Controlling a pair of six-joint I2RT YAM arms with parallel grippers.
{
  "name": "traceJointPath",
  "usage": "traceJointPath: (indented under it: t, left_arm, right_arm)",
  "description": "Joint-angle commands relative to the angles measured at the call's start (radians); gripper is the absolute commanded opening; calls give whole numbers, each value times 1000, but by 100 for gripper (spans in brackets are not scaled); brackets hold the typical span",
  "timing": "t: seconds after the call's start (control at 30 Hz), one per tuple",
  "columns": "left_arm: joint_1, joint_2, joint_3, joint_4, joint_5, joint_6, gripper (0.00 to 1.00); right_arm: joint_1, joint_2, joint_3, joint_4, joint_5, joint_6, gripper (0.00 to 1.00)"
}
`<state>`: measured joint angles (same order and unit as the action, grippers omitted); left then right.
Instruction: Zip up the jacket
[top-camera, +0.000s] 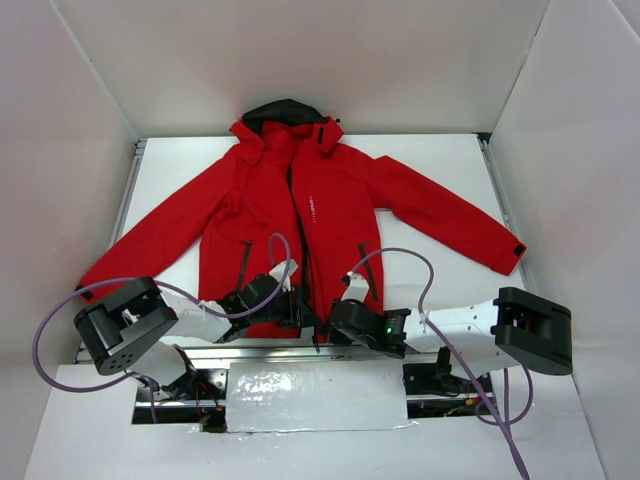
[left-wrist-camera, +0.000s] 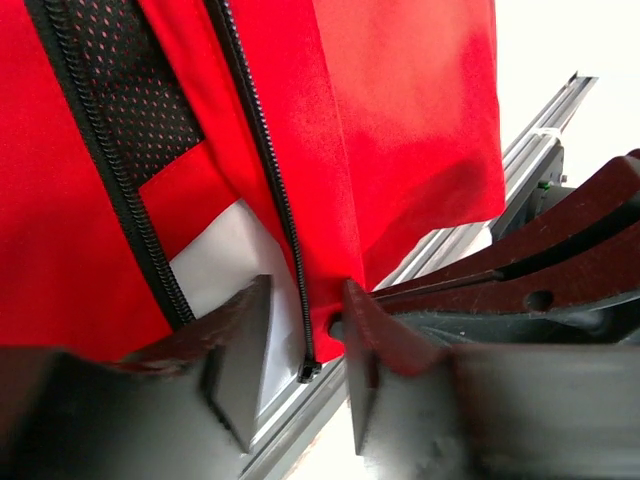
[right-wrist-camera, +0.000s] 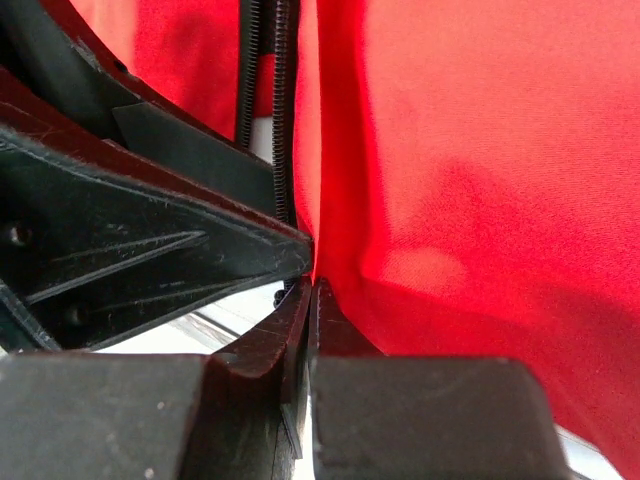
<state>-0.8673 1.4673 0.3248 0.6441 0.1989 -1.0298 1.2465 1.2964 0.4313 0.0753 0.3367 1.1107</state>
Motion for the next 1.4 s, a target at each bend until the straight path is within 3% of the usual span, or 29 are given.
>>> traceJointPath:
  t: [0.0, 0.07, 0.1, 0.27, 0.3, 0.43, 0.77, 0.97, 1.07, 1.23, 1.3, 1.37]
  left_arm:
    - [-7, 21, 22, 29, -18, 0, 44]
    - [-9, 30, 22, 38, -19, 0, 35]
    - [-9, 42, 22, 46, -18, 0, 24]
    - [-9, 54, 13, 68, -12, -7, 0]
    - [-9, 45, 11, 68, -15, -6, 0]
    - [-9, -10, -10, 94, -15, 2, 0]
    - [-25, -188, -53, 117, -23, 42, 0]
    - [-38, -258, -63, 92, -27, 60, 0]
    - [-38, -281, -67, 63, -42, 66, 0]
    - [-39, -323, -82, 74, -36, 65, 0]
    - [-39, -338, -78, 57, -41, 66, 0]
    - [-41, -364, -76, 52, -36, 70, 0]
  right_arm:
    - [-2, -19, -14, 61, -8, 11, 0]
    - [-2, -23, -19, 73, -13, 12, 0]
    - [-2, -25, -20, 75, -13, 14, 0]
    - [-4, -22, -16, 55, -5, 11, 0]
    - [-4, -25, -17, 54, -5, 11, 0]
    - [-19, -71, -37, 23, 11, 2, 20]
    - [-52, -79, -32, -9, -25, -121, 24]
    - [-52, -78, -51, 102, -123, -173, 42]
    - [-50, -162, -123, 210, -156, -192, 48]
    - [-52, -304, -187, 245, -168, -250, 48]
    - [-52, -399, -216, 233, -177, -273, 68]
    - [-52, -501, -239, 199, -169, -276, 72]
